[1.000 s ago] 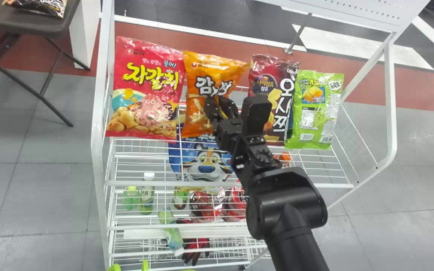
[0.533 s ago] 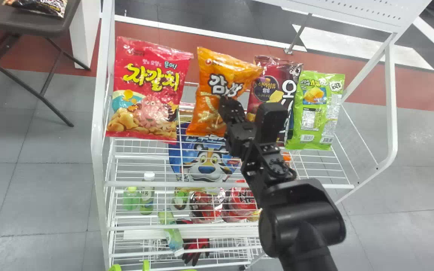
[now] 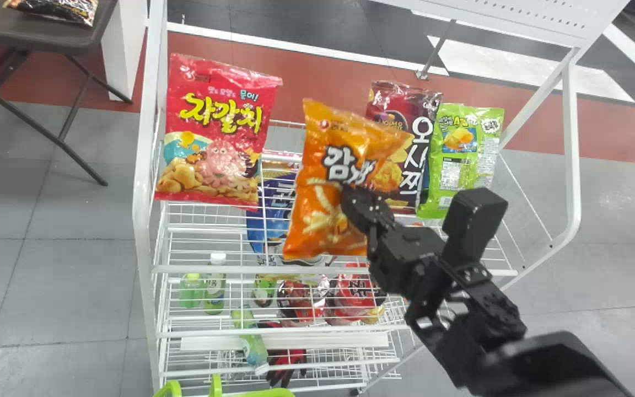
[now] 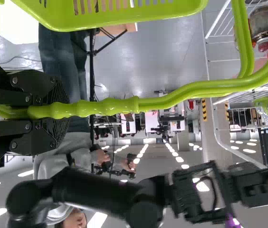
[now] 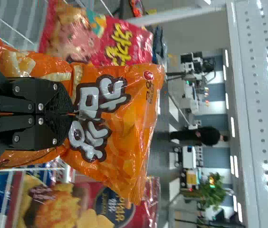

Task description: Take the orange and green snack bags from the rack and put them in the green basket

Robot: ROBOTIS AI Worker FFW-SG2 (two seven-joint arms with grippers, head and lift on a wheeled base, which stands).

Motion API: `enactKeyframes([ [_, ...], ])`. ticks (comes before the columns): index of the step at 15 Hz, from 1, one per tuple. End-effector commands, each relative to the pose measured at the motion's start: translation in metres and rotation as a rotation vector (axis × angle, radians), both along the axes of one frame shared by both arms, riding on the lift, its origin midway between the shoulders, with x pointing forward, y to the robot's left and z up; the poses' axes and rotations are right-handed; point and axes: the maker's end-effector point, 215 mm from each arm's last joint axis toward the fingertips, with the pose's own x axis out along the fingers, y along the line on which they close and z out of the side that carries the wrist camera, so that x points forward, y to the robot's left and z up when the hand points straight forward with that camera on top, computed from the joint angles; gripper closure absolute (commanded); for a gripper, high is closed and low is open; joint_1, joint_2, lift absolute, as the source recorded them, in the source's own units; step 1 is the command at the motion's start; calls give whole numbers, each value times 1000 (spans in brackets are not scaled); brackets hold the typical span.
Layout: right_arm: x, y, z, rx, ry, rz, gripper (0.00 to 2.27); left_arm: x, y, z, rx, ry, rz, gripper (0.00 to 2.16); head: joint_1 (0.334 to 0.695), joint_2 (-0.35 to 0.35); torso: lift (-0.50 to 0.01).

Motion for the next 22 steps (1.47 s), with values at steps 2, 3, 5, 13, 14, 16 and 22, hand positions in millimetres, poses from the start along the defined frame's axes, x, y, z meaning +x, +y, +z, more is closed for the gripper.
enactKeyframes([
  [2,-57,22,-34,62,192,90,2243,3,-7,3,-13,-14,5,2148,695,-350,0],
  [3,-74,29,-43,104,235,132,2243,5,-8,3,-14,-26,12,2148,695,-350,0],
  [5,-106,36,-65,202,356,179,2243,3,-6,2,-13,-25,17,2148,695,-350,0],
  [13,-230,65,-153,288,807,263,2240,2,-7,3,-14,-25,19,2148,695,-350,0],
  [14,-245,74,-163,308,846,282,2243,3,-9,4,-18,-26,21,2148,695,-350,0],
  [16,-264,92,-175,333,896,314,2243,2,-10,2,-11,-27,19,2148,695,-350,0],
  [22,-257,148,-200,329,859,398,2243,-7,-15,3,-11,-28,10,2148,695,-350,0],
])
